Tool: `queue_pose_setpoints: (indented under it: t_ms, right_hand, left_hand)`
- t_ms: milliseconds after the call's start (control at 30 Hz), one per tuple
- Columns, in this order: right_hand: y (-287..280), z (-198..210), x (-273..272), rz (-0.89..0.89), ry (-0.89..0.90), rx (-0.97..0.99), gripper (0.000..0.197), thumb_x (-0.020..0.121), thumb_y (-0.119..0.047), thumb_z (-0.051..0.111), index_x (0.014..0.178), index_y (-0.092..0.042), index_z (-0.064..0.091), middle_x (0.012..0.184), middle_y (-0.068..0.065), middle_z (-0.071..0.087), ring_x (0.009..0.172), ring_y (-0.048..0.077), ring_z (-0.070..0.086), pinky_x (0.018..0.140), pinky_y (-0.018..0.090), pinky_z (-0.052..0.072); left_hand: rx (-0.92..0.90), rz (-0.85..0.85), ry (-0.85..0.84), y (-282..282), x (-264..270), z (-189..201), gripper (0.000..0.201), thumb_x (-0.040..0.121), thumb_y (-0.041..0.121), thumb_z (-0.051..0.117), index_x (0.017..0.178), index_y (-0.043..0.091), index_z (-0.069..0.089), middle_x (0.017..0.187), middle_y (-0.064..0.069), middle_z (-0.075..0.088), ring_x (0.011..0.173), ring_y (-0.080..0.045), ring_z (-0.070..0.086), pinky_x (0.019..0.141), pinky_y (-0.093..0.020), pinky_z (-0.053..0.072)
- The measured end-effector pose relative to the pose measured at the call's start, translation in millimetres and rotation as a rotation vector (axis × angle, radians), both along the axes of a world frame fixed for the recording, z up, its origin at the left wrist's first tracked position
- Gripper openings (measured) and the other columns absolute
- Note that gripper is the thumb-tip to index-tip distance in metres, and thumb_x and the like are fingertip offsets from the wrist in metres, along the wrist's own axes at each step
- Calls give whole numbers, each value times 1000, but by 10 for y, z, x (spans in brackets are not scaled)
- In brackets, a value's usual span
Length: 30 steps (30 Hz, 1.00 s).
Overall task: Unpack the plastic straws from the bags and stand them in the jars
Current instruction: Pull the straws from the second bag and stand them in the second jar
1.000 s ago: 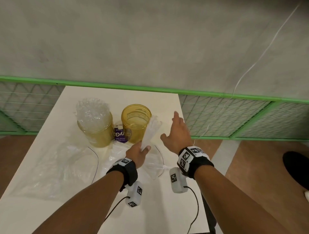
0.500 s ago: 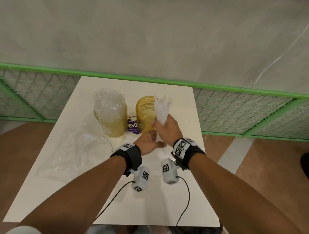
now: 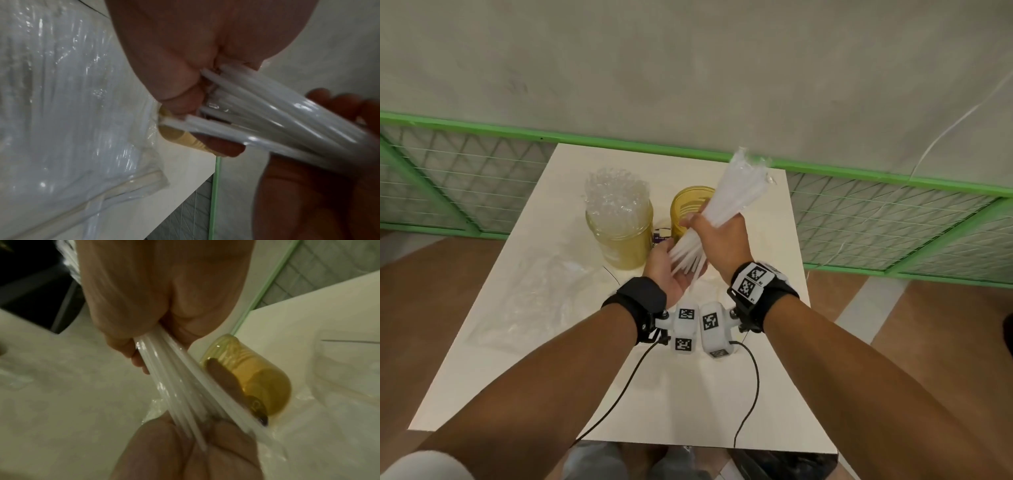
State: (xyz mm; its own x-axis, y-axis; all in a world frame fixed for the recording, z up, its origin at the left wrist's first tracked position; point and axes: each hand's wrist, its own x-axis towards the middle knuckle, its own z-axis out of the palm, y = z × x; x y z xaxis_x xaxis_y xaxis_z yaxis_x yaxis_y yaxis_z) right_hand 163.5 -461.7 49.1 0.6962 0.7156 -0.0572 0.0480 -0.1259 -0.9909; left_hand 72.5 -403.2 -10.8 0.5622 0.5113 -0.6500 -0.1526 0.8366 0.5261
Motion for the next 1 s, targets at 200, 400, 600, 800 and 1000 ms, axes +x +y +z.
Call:
queue_pose_setpoints:
  t_ms: [200, 400, 600, 800, 1000]
  right_hand:
    - [59, 0, -27, 44, -46, -16, 10, 85, -8, 67, 75, -9, 67, 80, 13, 74, 73, 19, 69, 69, 29, 56]
    - [127, -58, -116, 129, -84, -58, 17, 83, -21, 72, 85, -4, 68, 76, 4, 73, 74, 18, 71, 73, 42, 59]
    - [63, -139, -145, 239, 18, -67, 11, 87, -9, 76, 94, -5, 67, 80, -5, 70, 76, 5, 68, 69, 16, 54]
    - [204, 8, -54, 270, -3, -91, 8, 86, -8, 76, 86, -9, 68, 75, 2, 69, 72, 16, 68, 68, 35, 56]
    - [407, 184, 198, 264, -57, -85, 24, 83, -32, 80, 86, -10, 72, 88, 10, 76, 89, 29, 73, 85, 50, 59]
  left_hand:
    - [-11, -200, 71, -101, -131, -97, 47, 97, 38, 39, 104, 5, 73, 103, -21, 70, 97, -38, 67, 102, -60, 44]
    - [27, -146, 72, -31, -160, -135, 38, 101, 32, 37, 93, 5, 62, 69, -11, 60, 51, -15, 51, 40, -20, 42]
    - [79, 21, -73, 147, -270, -227, 31, 103, 22, 44, 121, 6, 64, 111, -16, 72, 92, -23, 69, 82, -36, 61]
    - [131, -53, 95, 252, -153, -146, 37, 102, 41, 46, 116, 11, 62, 73, -7, 55, 50, -11, 50, 35, -19, 37]
    - [287, -24, 211, 484, 41, 86, 30, 103, 22, 36, 83, 8, 52, 53, -6, 47, 41, -13, 32, 36, -18, 14]
